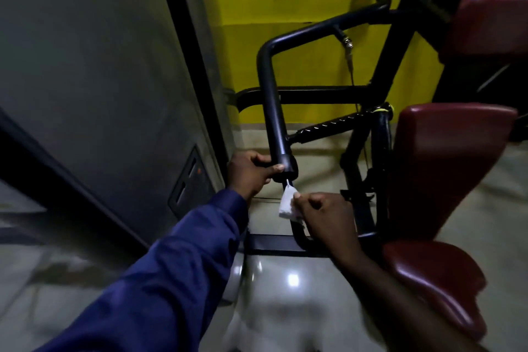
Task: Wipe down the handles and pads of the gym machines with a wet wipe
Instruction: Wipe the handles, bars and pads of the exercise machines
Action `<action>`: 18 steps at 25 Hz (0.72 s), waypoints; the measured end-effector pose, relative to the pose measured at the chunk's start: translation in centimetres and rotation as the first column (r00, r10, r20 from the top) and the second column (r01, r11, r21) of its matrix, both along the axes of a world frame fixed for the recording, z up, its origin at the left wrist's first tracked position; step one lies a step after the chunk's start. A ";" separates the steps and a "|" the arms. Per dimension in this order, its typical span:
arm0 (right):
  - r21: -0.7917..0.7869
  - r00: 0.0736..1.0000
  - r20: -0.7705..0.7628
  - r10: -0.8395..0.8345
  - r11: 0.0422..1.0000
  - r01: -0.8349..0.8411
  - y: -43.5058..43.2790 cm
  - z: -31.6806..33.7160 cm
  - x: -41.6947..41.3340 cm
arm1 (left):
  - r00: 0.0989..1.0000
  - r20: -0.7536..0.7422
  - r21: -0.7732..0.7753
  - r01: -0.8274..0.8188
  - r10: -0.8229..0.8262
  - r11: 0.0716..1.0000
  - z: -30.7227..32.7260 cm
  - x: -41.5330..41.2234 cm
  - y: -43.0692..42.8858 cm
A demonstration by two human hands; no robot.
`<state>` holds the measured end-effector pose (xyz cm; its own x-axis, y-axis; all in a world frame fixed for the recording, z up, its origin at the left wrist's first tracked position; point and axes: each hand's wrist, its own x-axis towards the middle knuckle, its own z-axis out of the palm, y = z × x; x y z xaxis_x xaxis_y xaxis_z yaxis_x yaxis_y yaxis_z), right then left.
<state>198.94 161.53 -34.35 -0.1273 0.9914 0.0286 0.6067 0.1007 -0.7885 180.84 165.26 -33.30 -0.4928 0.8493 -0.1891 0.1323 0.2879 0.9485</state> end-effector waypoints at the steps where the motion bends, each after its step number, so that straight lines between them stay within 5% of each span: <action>1: -0.049 0.999 -0.041 -0.030 0.998 0.028 1.2 -0.4 -0.1 | 1.000 -0.009 -0.004 -0.011 0.010 1.000 0.0 -0.1 0.2; 5: -0.381 0.958 -0.272 -0.089 0.924 -0.022 4.4 -1.6 -1.6 | 0.996 -0.090 -0.030 -0.014 0.011 0.999 0.1 0.1 0.2; 8: -0.249 0.996 0.012 0.094 0.964 -0.088 4.1 -1.9 -2.4 | 0.994 -0.112 -0.062 0.008 -0.015 0.998 0.4 -0.2 0.6; 12: -0.214 0.986 0.139 0.095 0.975 -0.063 3.3 -1.2 -5.8 | 0.974 -0.209 -0.128 0.058 -0.084 0.990 0.2 -1.1 1.9; 18: -0.098 0.834 0.537 0.129 0.991 -0.090 -0.3 -0.8 -4.6 | 0.972 -0.187 -0.156 0.116 -0.144 0.981 0.1 -1.6 2.5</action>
